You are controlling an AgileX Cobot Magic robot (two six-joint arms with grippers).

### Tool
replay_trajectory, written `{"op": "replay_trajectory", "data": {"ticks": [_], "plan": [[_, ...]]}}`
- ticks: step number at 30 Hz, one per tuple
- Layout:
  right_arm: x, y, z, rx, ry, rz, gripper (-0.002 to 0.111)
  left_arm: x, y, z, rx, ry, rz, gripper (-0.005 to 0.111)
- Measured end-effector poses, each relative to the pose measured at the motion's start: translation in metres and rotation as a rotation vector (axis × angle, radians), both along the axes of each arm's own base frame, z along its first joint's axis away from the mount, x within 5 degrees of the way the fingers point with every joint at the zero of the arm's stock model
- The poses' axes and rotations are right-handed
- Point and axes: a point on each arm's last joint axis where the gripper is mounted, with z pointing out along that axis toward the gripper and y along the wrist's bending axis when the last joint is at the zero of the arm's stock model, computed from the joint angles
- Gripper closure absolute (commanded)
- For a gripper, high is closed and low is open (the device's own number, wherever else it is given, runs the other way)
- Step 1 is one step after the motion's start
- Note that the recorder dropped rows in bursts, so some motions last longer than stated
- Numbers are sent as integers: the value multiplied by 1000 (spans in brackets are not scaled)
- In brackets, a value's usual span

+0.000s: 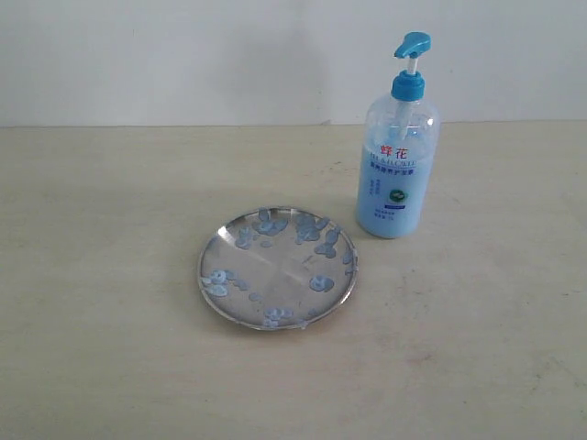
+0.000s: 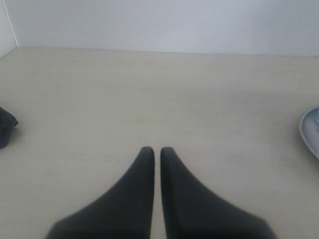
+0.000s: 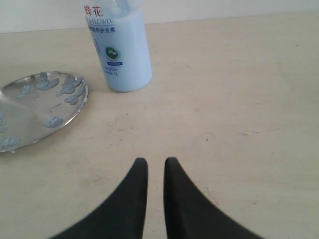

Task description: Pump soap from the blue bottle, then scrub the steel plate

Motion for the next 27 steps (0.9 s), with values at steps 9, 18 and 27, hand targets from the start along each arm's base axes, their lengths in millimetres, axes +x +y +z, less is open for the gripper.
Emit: {"op": "replay_trajectory", "data": {"ticks": [9,18,27], "plan": [[0,0,0,0,0,-1,106,0,0,0,3,-2,0,102],[0,0,0,3,0,-2,106,0,0,1,4,-8,1,102],[0,0,0,3,0,-2,106,0,0,1,4,-10,1,102]]}}
